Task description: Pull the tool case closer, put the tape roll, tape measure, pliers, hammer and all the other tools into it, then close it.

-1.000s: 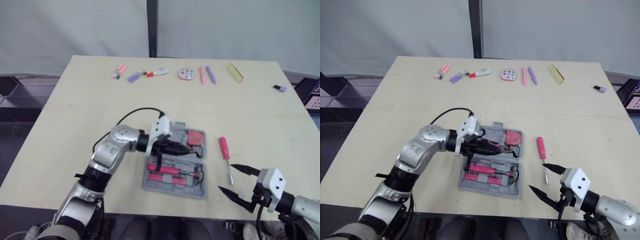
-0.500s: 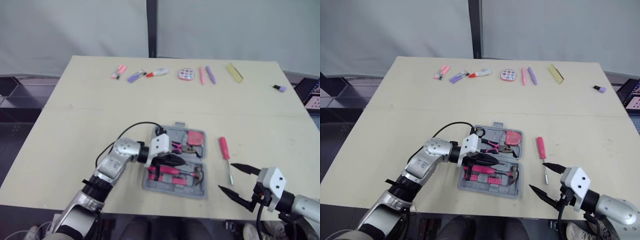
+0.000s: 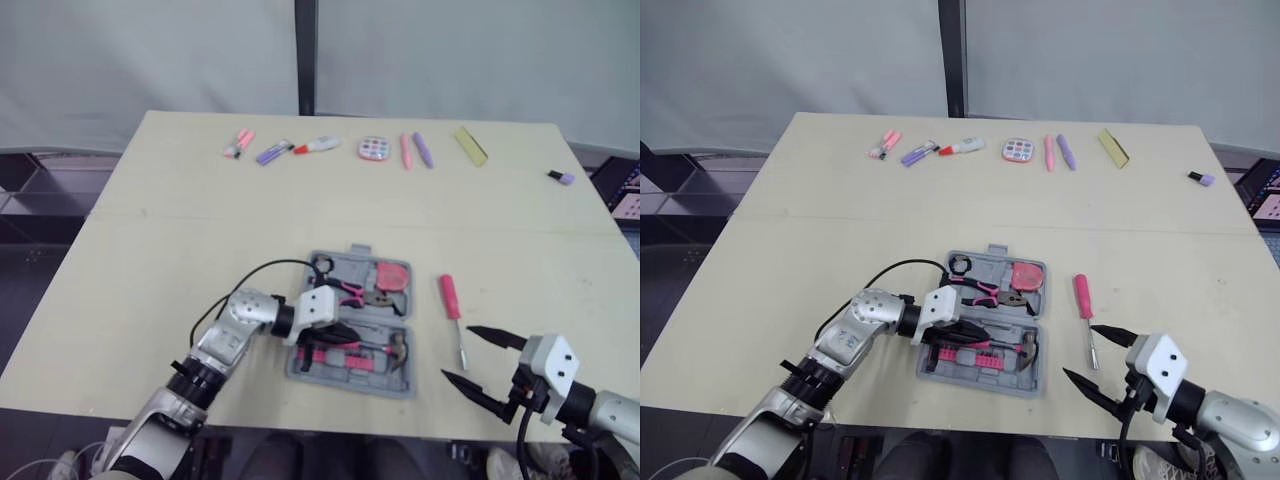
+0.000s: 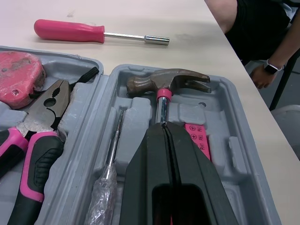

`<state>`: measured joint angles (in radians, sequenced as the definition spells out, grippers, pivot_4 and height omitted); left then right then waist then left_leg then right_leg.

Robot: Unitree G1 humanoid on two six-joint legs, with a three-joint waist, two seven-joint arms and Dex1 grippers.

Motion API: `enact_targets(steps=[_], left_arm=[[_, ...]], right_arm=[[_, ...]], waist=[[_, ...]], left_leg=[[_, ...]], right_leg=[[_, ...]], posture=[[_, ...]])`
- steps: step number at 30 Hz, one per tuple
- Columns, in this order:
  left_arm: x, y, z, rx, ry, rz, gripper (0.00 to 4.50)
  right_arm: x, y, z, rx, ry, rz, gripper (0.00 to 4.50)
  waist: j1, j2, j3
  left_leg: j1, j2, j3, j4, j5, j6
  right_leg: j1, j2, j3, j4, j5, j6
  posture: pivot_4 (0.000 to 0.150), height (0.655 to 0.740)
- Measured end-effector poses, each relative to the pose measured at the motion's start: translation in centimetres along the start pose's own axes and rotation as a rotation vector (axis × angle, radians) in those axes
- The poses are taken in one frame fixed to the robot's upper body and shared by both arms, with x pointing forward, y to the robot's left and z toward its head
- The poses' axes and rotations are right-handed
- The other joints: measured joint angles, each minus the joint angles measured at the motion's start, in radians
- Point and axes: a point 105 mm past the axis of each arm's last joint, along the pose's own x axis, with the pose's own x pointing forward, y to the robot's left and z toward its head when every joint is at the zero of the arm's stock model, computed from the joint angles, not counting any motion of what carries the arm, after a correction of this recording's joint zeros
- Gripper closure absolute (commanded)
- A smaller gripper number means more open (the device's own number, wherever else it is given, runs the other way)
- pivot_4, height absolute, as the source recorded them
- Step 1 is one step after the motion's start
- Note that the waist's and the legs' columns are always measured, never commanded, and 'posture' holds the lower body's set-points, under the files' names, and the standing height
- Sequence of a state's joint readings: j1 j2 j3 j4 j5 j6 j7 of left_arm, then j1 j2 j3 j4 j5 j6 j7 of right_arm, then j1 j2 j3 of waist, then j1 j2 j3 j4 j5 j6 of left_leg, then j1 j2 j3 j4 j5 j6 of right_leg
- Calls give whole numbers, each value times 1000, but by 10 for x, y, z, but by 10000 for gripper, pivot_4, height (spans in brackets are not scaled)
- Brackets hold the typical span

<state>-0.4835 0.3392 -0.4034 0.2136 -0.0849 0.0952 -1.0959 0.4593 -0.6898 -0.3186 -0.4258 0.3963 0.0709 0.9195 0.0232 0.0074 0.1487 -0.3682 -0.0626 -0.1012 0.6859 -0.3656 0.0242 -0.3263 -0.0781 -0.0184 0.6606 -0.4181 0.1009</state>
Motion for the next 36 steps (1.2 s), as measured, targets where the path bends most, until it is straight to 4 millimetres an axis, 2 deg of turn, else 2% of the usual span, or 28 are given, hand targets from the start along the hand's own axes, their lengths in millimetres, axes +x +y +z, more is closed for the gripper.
enact_targets(steps=[13,21,26,36], left_arm=[[0,-3,-17,14,54,10,44849],[4,0,-16,1,33,32,44849],[4,1,-9,-82,-38,41,44849],[5,1,-5,-74,-40,36,44849]], right_arm=[[0,0,0,1,2,0,0],[0,0,0,2,2,0,0],[0,0,0,1,1,0,0],[-1,1,-1,4,4,0,0]], waist=[[0,0,0],[0,0,0],[0,0,0],[0,0,0]], left_leg=[[0,0,0,0,0,0],[0,0,0,0,0,0],[0,0,0,0,0,0],[0,0,0,0,0,0]], right_leg=[[0,0,0,0,0,0],[0,0,0,0,0,0],[0,-1,0,0,0,0],[0,0,0,0,0,0]], posture=[[1500,7134],[1500,7134],[1500,7134],[1500,7134]])
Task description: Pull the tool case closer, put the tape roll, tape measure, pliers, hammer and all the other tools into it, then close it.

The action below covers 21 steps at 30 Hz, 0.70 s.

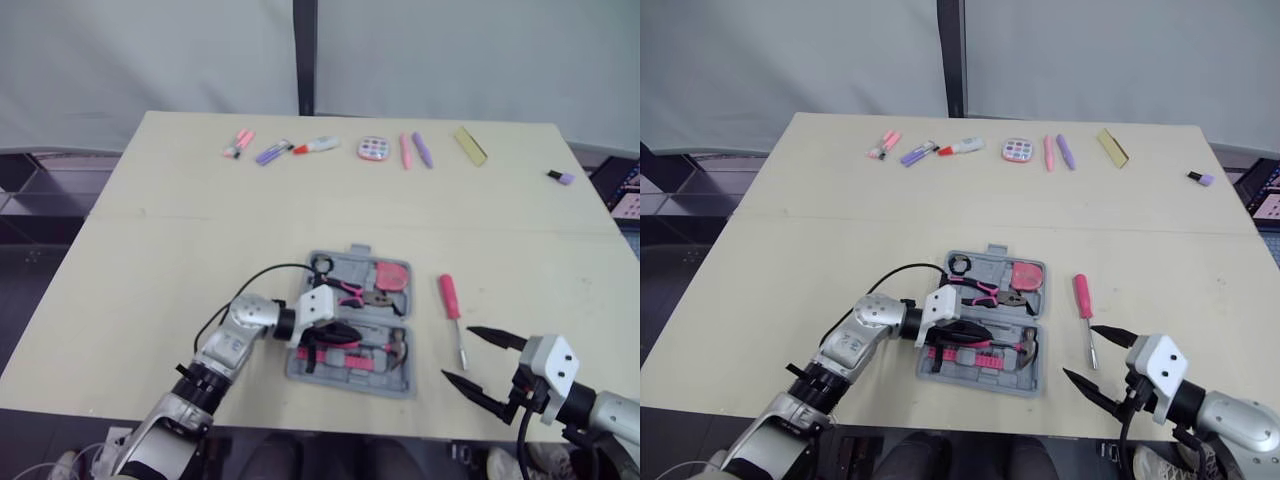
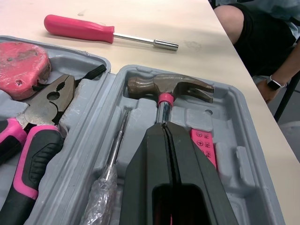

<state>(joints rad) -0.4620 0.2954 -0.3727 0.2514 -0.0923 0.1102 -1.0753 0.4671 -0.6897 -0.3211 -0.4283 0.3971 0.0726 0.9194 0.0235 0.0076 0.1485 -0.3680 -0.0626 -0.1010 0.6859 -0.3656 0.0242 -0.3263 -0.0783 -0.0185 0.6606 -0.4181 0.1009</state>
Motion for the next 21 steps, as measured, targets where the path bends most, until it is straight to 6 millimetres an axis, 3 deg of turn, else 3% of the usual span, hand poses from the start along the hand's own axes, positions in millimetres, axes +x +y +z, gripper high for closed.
enact_targets(steps=[9,21], left_arm=[[-3,2,-13,-9,46,20,44849],[-1,1,-14,37,70,26,44849]], right_arm=[[-1,1,-2,7,6,0,0],[-1,0,-1,3,3,-1,0]], waist=[[0,0,0],[1,1,-1]], left_leg=[[0,0,0,0,0,0],[1,0,0,0,0,0]], right_leg=[[0,0,0,0,0,0],[1,0,0,0,0,0]], posture=[[1500,7134],[1500,7134]])
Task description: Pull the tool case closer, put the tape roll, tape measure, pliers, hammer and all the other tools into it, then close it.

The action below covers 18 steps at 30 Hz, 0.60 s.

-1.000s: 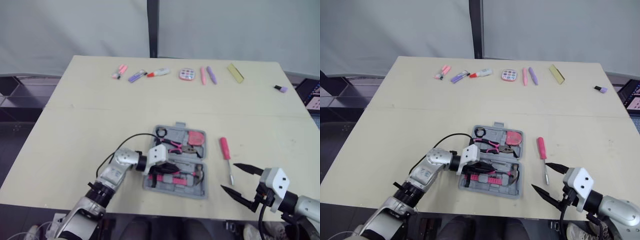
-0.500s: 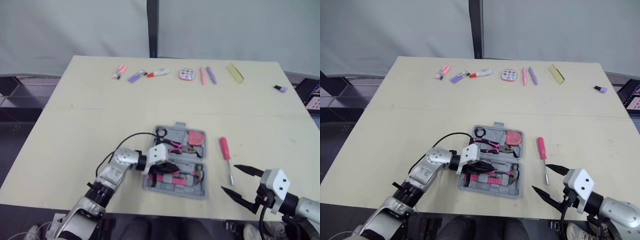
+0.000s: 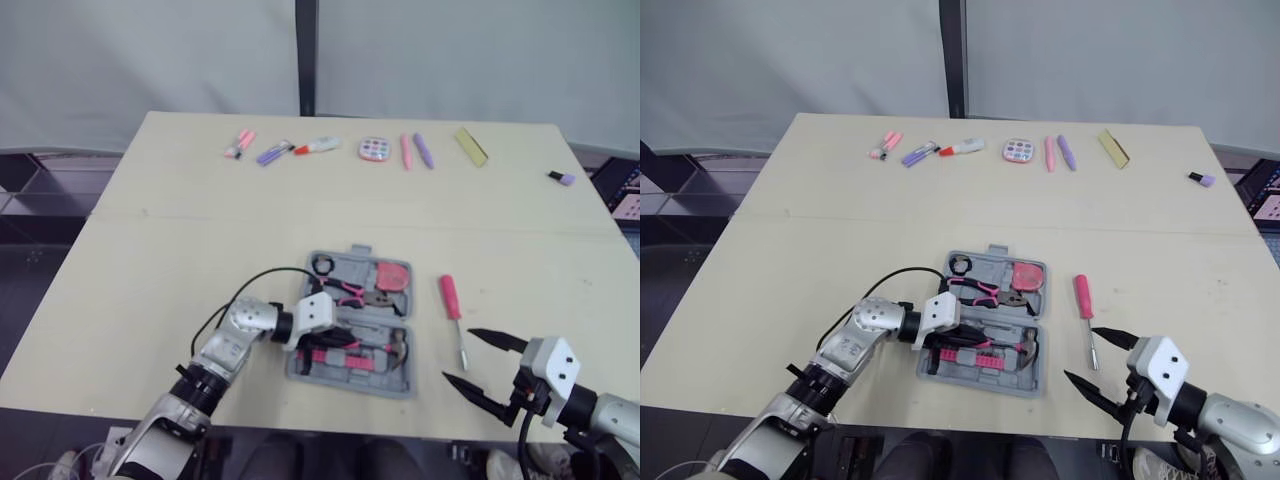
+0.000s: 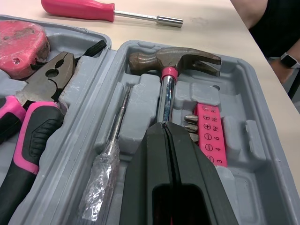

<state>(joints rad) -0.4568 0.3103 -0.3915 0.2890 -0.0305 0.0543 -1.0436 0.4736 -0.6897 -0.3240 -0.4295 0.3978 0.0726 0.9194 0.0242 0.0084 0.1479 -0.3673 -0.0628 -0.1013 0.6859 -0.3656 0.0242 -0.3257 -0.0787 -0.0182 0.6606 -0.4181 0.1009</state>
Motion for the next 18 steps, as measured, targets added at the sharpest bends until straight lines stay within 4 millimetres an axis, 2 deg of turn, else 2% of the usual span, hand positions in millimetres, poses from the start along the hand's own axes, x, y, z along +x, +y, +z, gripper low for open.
enact_targets(steps=[18], left_arm=[[4,-3,-8,-22,28,-16,44849]], right_arm=[[-3,-2,0,-2,3,-12,0]], waist=[[0,2,-11]], left_leg=[[6,-1,0,-2,0,0]], right_leg=[[5,-1,1,-1,0,0]], posture=[[1500,7134]])
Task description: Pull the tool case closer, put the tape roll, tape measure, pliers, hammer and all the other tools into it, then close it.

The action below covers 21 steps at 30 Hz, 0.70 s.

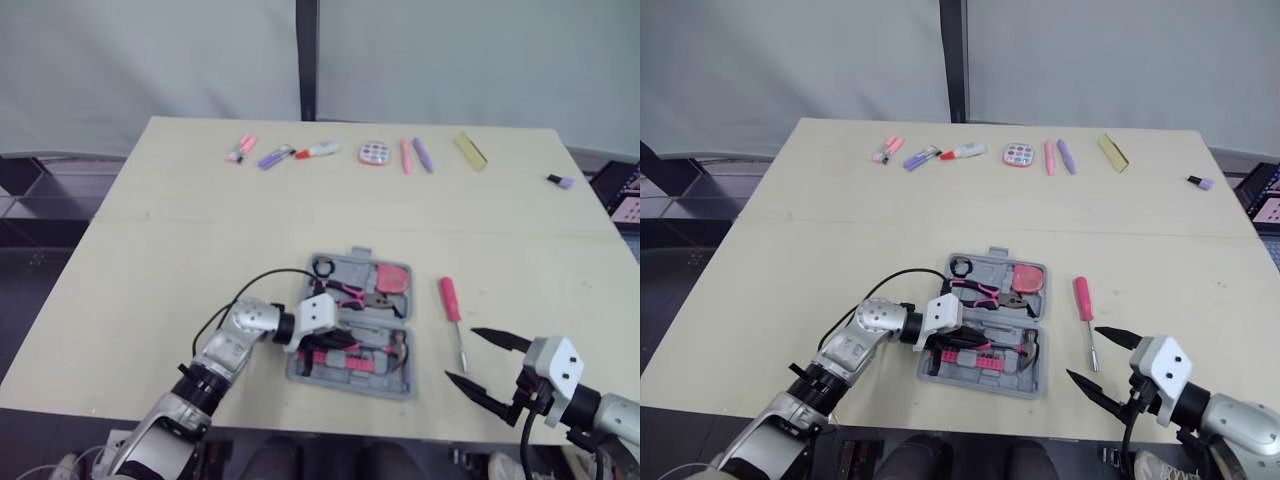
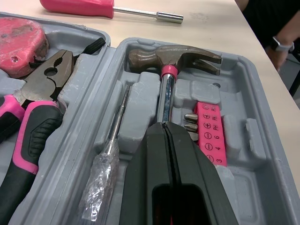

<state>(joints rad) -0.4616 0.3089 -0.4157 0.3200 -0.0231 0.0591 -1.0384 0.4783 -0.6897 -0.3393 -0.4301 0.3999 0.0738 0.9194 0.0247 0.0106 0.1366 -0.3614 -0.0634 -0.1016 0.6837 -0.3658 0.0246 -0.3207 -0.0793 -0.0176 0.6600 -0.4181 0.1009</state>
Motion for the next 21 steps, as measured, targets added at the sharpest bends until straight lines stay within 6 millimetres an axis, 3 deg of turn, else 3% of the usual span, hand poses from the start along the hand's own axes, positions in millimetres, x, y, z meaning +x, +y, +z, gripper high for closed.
enact_targets(steps=[8,21], left_arm=[[4,-2,-5,14,5,-12,44849],[9,-3,-9,30,-3,-18,44849]], right_arm=[[-3,-2,1,-2,7,-11,0],[-3,0,3,-1,5,-7,0]], waist=[[1,3,-3],[5,3,-15]], left_leg=[[10,0,-2,-3,-1,1],[10,0,-3,-2,-1,2]], right_leg=[[14,0,2,-9,0,0],[17,0,3,-15,0,0]], posture=[[1500,7134],[1500,7134]])
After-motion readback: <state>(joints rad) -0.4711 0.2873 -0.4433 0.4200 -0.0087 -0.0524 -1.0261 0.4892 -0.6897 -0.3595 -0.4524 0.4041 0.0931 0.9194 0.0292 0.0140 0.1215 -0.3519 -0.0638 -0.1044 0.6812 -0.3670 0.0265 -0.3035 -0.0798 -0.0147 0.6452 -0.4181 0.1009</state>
